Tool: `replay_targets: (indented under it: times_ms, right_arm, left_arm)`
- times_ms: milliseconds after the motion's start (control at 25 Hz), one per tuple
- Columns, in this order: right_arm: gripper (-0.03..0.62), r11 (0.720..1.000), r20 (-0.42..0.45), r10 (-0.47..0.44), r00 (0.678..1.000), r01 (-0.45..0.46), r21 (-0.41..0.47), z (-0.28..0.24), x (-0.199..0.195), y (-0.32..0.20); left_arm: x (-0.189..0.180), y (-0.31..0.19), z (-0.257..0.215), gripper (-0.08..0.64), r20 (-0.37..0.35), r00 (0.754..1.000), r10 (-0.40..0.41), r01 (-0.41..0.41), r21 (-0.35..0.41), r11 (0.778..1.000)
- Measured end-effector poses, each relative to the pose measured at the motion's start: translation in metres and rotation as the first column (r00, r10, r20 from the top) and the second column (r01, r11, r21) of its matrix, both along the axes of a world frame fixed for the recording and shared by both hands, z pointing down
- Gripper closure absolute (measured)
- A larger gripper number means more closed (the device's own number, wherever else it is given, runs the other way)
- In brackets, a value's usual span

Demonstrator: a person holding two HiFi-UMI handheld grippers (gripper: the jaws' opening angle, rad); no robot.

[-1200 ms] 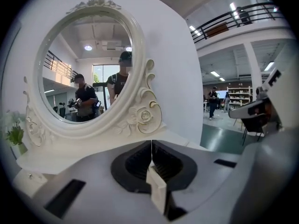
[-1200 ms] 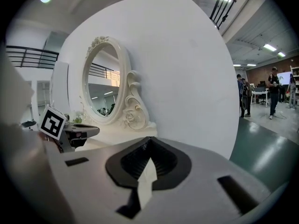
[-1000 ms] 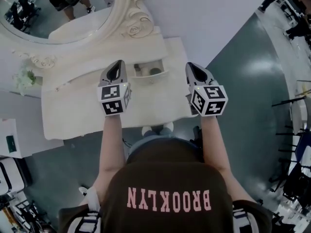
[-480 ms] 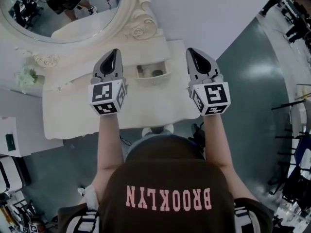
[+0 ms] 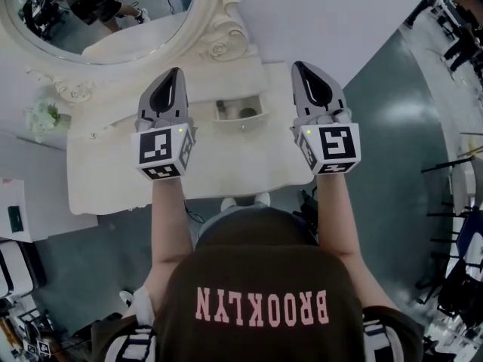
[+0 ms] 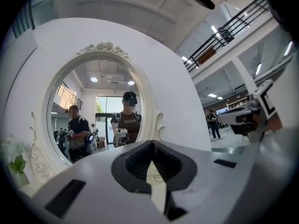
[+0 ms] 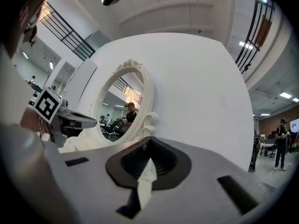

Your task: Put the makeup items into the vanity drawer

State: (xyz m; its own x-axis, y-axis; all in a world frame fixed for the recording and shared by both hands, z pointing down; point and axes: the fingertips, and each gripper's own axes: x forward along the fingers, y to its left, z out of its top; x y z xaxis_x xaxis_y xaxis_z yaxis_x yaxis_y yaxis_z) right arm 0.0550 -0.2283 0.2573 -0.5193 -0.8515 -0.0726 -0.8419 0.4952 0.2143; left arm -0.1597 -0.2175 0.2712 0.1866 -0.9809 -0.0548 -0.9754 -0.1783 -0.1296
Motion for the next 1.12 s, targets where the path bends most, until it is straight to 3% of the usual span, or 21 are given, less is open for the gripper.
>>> replay_targets:
  times_ms: [320, 1120]
  right_arm:
    - [0.6, 0.997, 0.047, 0.037, 0.998, -0.034, -0.063, 0.022, 0.01, 0.005]
    - [0.6, 0.996, 0.034, 0.063, 0.997, -0.061, -0.063, -0.005, 0.005, 0.007]
  left_arm:
    - [0.005, 0.003, 0.002, 0.554, 0.034, 0.999, 0.026, -0.026, 0.018, 0.999]
    - [0.001, 0.002, -0.015, 0.554, 0.021, 1.0, 0.018, -0.017, -0.016, 1.0]
